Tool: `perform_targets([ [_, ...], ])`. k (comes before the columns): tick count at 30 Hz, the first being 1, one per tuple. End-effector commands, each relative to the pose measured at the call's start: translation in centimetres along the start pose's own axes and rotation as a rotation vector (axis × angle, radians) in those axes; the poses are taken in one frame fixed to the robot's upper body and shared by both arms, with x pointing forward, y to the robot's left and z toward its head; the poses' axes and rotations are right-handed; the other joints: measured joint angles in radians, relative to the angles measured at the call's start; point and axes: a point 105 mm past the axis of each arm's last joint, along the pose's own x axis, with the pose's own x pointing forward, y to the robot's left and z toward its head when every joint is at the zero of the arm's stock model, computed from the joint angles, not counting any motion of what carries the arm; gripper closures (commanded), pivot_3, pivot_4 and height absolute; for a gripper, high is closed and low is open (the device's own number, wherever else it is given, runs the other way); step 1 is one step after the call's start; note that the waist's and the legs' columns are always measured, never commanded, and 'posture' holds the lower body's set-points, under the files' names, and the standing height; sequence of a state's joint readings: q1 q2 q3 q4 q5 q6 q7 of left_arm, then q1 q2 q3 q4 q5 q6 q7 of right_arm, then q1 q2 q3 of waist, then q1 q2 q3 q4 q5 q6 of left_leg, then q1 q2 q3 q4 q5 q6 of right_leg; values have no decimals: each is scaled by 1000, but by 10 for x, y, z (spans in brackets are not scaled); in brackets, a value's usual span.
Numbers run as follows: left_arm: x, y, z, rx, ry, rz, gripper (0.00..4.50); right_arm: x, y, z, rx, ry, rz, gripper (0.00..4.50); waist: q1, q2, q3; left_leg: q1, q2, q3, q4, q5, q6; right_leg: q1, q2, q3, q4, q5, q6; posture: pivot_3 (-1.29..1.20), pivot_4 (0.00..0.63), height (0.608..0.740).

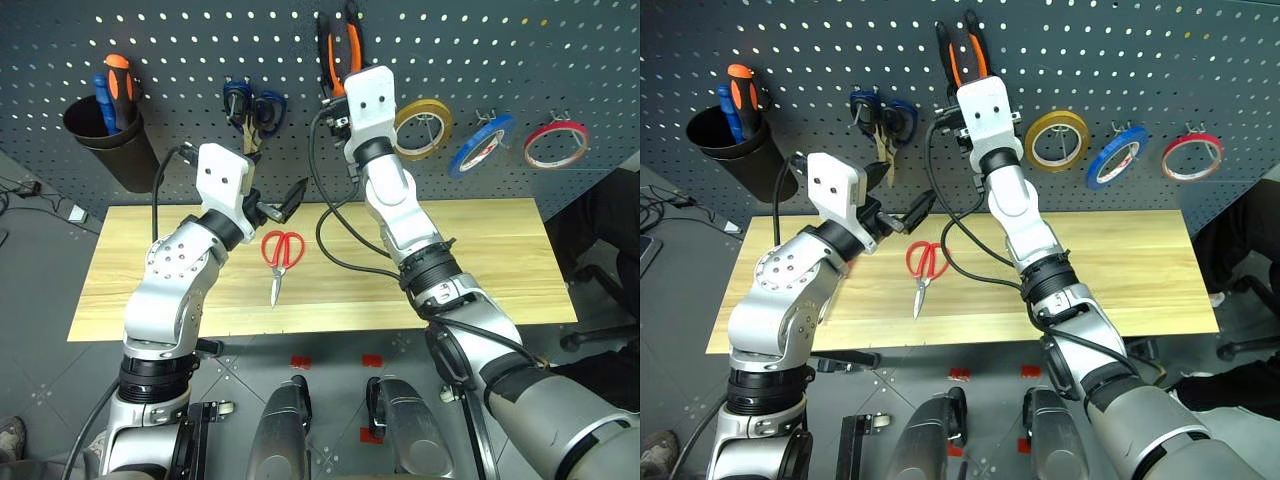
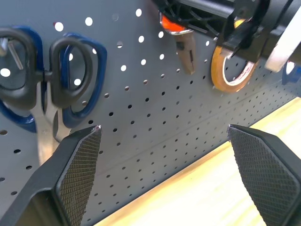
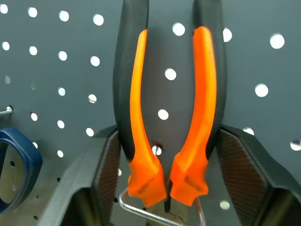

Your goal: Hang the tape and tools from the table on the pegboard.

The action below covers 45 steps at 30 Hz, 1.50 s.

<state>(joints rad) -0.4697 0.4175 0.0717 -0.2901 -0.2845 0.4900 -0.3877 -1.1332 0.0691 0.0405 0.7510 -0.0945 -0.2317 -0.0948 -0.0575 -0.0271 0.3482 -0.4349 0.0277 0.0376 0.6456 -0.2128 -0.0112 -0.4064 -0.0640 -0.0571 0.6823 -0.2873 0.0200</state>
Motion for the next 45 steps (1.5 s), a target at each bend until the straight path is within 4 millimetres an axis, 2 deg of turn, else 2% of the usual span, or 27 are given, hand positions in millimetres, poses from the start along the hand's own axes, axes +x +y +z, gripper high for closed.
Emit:
perform_targets([
  [1,-5,0,-10,-10,30,13,0,-3,-4,-2,59,36,-5,166,-1,0,0,0,0,0,0,0,0,0,0,0,0,0,0,-143,336,740],
  [2,-7,0,-16,-11,54,17,0,-4,-4,-3,63,44,3,31,-1,0,0,0,0,0,0,0,0,0,0,0,0,0,0,-143,336,740],
  [6,-13,1,-35,-21,129,20,0,-11,-2,-3,86,78,50,31,0,0,0,0,0,0,0,0,0,0,0,0,0,0,0,-149,328,740],
  [10,-23,5,-60,-31,267,70,0,-31,5,-6,112,137,152,31,0,0,0,0,0,0,-1,0,0,0,0,0,-2,0,0,-150,328,740],
  [14,-43,10,-87,-59,428,126,0,-63,15,-6,143,198,298,31,-1,0,0,0,0,0,-2,0,0,0,0,0,-2,0,0,-152,334,740],
  [21,-67,9,-119,-154,636,188,0,-135,37,-2,266,324,653,31,0,0,0,0,0,-2,-1,-2,3,0,1,0,-1,0,0,-153,341,740],
  [23,-73,6,-128,-187,679,198,0,-159,43,-9,246,390,761,31,0,0,0,0,0,-3,-1,-2,4,0,1,-1,-1,0,0,-158,343,740],
  [25,-76,2,-136,-228,709,201,0,-172,46,-13,234,429,812,31,0,0,0,0,0,-3,-1,-3,4,0,1,-1,-1,0,0,-159,344,740],
  [31,-72,-6,-153,-247,761,214,0,-177,51,-13,247,445,810,31,-2,0,0,0,1,-3,-1,-3,4,0,2,-1,-1,0,0,-161,347,740],
  [41,-57,-2,-175,-242,796,325,0,-182,49,-18,283,487,804,31,1,-1,1,0,1,-3,-1,-3,4,0,2,-1,-1,0,0,-167,351,740],
  [45,-48,-4,-183,-245,815,312,0,-186,50,-17,324,508,817,31,1,-1,1,0,1,-3,-1,-3,4,0,2,-2,-1,0,0,-170,355,740],
])
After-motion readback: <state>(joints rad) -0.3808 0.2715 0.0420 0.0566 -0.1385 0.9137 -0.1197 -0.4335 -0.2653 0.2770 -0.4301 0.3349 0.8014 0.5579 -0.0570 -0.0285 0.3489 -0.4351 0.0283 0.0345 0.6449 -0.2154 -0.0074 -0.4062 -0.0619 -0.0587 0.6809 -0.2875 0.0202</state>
